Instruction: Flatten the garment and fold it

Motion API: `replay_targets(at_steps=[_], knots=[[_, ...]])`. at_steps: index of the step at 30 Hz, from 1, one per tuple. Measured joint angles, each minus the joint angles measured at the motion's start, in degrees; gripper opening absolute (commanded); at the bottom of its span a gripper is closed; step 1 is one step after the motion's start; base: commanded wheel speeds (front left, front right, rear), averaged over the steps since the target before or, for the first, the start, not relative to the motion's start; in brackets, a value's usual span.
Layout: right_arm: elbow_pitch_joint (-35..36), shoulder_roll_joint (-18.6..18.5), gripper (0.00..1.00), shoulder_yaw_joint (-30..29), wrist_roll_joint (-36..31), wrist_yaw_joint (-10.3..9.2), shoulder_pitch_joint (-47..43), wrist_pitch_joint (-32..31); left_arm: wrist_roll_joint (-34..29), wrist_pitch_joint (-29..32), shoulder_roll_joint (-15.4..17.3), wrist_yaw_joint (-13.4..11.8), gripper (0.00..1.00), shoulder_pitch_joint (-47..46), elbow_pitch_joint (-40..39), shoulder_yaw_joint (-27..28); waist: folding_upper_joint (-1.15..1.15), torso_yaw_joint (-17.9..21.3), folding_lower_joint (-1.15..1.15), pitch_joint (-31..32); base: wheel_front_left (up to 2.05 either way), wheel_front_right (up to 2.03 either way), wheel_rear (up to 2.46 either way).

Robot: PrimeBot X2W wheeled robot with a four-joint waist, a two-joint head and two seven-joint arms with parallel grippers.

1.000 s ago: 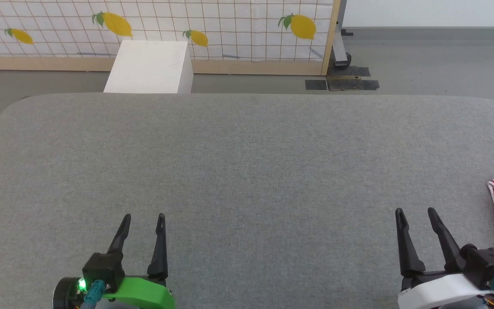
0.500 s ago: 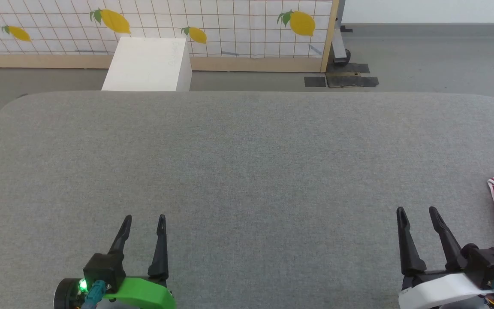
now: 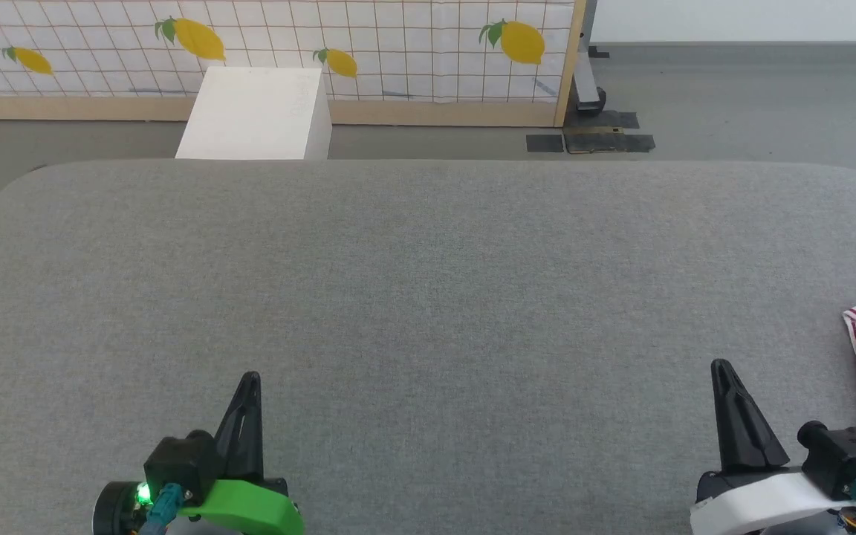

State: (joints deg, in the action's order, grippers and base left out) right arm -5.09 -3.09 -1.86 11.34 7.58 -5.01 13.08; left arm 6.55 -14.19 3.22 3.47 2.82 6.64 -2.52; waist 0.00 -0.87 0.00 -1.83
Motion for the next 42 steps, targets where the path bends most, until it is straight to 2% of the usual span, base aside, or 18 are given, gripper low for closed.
replay_targets(at_steps=[42], knots=[[1.5, 0.0, 0.00, 0.5, -3.8, 0.00, 0.9, -4.4, -1.9, 4.8, 0.0, -1.0, 0.00, -0.2, -2.1, 0.7, 0.00, 0.3, 0.00, 0.6, 0.00, 0.00, 0.00]])
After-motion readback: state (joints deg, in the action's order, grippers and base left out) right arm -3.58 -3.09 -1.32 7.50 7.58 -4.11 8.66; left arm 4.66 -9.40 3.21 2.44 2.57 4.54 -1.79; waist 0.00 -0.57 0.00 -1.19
